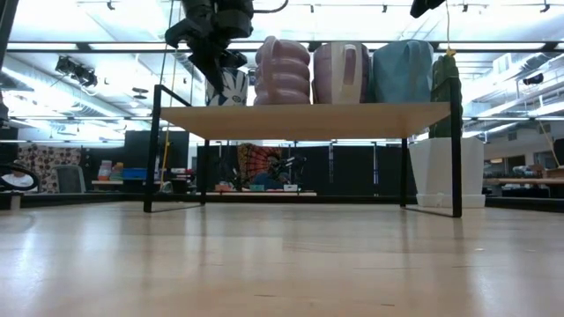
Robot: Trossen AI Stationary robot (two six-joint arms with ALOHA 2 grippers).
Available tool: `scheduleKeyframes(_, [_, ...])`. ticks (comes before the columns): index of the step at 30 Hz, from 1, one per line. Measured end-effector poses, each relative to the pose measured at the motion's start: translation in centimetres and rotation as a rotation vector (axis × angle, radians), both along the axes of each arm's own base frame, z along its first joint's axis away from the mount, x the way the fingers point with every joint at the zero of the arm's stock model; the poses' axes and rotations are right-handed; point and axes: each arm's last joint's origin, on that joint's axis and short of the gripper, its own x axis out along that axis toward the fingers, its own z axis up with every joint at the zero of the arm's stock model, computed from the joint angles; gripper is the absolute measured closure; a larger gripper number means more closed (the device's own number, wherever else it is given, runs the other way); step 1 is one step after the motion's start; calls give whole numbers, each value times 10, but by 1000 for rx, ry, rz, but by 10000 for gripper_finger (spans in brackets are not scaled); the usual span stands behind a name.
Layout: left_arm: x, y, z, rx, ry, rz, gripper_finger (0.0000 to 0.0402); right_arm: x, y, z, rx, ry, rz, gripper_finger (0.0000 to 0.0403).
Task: Place coffee mugs
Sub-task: Put the blue patterned mug on the shelf, then put the green mug on the shelf
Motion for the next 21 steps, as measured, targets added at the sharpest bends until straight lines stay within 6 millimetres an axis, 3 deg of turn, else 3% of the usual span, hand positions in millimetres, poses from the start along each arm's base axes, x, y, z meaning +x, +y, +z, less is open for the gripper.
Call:
scheduleKeyframes(8, [4,-4,1,-4,-18,7,325,0,0,0,-2,1,2,247])
scheduleKeyframes(18, [6,-7,2,21,-20,25,256,0,0,0,-8,3,10,247])
scheduleKeyframes(21, [7,-8,10,28,-48,43,247,-1,-1,1,-10,2,16,247])
